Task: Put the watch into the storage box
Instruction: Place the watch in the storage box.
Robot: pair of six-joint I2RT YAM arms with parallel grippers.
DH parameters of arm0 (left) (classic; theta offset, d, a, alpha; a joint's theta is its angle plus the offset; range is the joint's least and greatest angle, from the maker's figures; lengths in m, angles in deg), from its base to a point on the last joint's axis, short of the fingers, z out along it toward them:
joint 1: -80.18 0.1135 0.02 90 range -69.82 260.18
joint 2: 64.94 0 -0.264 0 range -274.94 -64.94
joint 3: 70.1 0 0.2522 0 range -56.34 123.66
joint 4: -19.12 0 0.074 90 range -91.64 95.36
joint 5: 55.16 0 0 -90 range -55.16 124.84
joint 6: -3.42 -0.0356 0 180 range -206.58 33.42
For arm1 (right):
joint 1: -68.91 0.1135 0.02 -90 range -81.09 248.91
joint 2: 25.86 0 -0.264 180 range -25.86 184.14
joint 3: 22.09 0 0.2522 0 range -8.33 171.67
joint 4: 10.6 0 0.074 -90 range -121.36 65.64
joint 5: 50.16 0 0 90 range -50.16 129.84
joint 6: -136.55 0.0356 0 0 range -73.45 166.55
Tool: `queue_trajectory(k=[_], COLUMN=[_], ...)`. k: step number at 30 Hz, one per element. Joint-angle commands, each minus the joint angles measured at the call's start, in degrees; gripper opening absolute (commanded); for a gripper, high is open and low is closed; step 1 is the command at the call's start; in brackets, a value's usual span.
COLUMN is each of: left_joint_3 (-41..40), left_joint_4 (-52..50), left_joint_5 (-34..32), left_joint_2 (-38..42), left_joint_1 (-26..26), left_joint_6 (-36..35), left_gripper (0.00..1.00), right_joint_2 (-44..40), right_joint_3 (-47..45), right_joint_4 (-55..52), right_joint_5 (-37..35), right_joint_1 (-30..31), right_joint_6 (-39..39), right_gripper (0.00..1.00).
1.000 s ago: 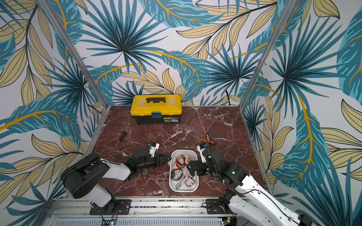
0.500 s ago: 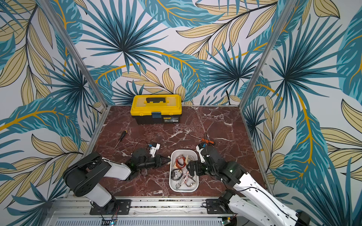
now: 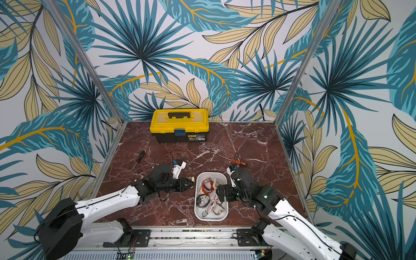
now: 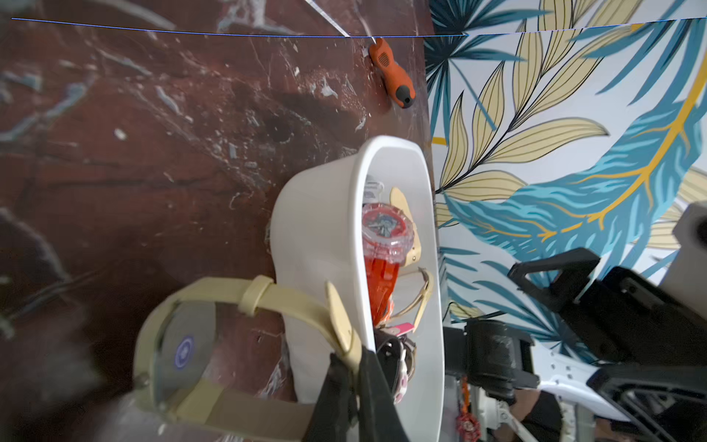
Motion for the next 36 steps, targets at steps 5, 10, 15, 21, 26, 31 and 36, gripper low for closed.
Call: queue_trajectory(k=[5, 10, 15, 21, 26, 31, 36], left_joint_3=[14.94, 21.95, 27.18, 32.31, 35.09, 36.97, 38.96], left_joint_4=[-27.9, -31.03, -30.23, -30.09, -29.81, -29.98, -30.62], left_joint_5=[-11.78, -16.29, -16.89, -17.34, -16.83, -16.55, -15.7], left_joint_2=[-4.3, -12.85, -20.69, -26.98, -30.19, -33.32, -35.92], left_joint_1=[-11.82, -19.9, -25.34, -28.68, -29.66, -29.76, -29.93], left_joint_6=[-13.73, -15.27, -15.0, -14.51, -14.38, -13.49, -11.75], left_gripper=[0.04, 0.04, 0.03, 0.03, 0.03, 0.03, 0.03], right_joint_2=[-6.53, -9.63, -11.91, -15.45, -15.9, -16.01, -16.08], right_joint_3=[-0.36, 1.55, 2.68, 1.9, 1.57, 1.56, 1.53], right_joint_4=[-6.1, -11.99, -16.4, -17.61, -17.44, -17.27, -17.1], right_joint_5=[-8.39, -11.91, -13.54, -13.02, -12.21, -11.85, -11.74], right_joint_1=[-0.11, -0.11, -0.11, -0.1, -0.11, -0.06, -0.11], right_joint_6=[5.74, 9.52, 12.6, 13.72, 13.58, 13.27, 13.01], right_gripper=[1.0, 1.0, 1.0, 1.0, 1.0, 0.99, 1.0])
